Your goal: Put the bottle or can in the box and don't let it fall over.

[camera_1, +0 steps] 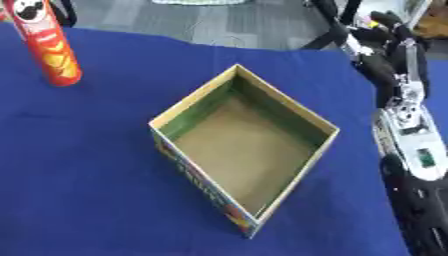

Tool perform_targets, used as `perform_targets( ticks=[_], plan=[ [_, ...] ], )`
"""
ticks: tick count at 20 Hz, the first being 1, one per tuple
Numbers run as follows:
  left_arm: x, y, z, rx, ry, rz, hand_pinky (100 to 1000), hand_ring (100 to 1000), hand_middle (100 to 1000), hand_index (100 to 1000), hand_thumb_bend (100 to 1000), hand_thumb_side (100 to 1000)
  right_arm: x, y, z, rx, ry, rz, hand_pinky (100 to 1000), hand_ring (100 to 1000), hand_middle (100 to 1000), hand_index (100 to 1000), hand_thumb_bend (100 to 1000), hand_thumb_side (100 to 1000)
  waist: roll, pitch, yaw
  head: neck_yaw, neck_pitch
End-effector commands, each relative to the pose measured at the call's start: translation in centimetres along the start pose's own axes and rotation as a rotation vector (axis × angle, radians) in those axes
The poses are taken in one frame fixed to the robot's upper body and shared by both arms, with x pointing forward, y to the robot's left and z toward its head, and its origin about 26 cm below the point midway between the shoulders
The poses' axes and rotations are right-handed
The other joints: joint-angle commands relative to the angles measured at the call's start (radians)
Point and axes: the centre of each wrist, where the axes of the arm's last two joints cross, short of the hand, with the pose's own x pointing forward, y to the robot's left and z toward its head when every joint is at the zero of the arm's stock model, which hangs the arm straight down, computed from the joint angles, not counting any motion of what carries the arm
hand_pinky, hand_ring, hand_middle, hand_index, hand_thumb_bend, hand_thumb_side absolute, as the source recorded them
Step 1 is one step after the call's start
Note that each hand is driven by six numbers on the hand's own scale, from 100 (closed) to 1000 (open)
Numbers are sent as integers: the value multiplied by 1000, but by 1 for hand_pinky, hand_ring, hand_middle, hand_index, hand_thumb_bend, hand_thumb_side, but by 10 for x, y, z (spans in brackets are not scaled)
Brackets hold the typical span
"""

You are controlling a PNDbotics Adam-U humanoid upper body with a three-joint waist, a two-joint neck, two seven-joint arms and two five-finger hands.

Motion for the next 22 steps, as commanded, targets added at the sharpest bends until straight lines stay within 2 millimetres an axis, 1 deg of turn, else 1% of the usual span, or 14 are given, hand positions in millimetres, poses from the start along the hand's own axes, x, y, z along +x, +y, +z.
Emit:
perform_targets(
  ticks=[1, 10, 17, 22],
  plan=[
    [14, 9, -8, 24, -33, -16, 825, 1000, 972, 923, 647, 497, 15, 1, -6, 13, -48, -12, 737, 955, 1000, 783, 766, 330, 7, -14, -4, 7, -16],
    [26, 4, -17, 31, -49, -20, 830, 1000, 976, 924, 656, 498, 19, 6, -9, 29, -60, -21, 737, 955, 1000, 783, 768, 326, 8, 2, -25, 24, -35],
    [33, 5, -21, 37, -55, -28, 836, 1000, 981, 927, 667, 503, 21, 9, -10, 39, -66, -29, 737, 955, 1000, 783, 768, 322, 10, 14, -37, 37, -46],
    [38, 8, -24, 58, -55, -33, 840, 1000, 987, 929, 696, 517, 23, 10, -11, 45, -71, -28, 738, 955, 1000, 782, 772, 314, 11, 23, -45, 48, -54]
  ],
)
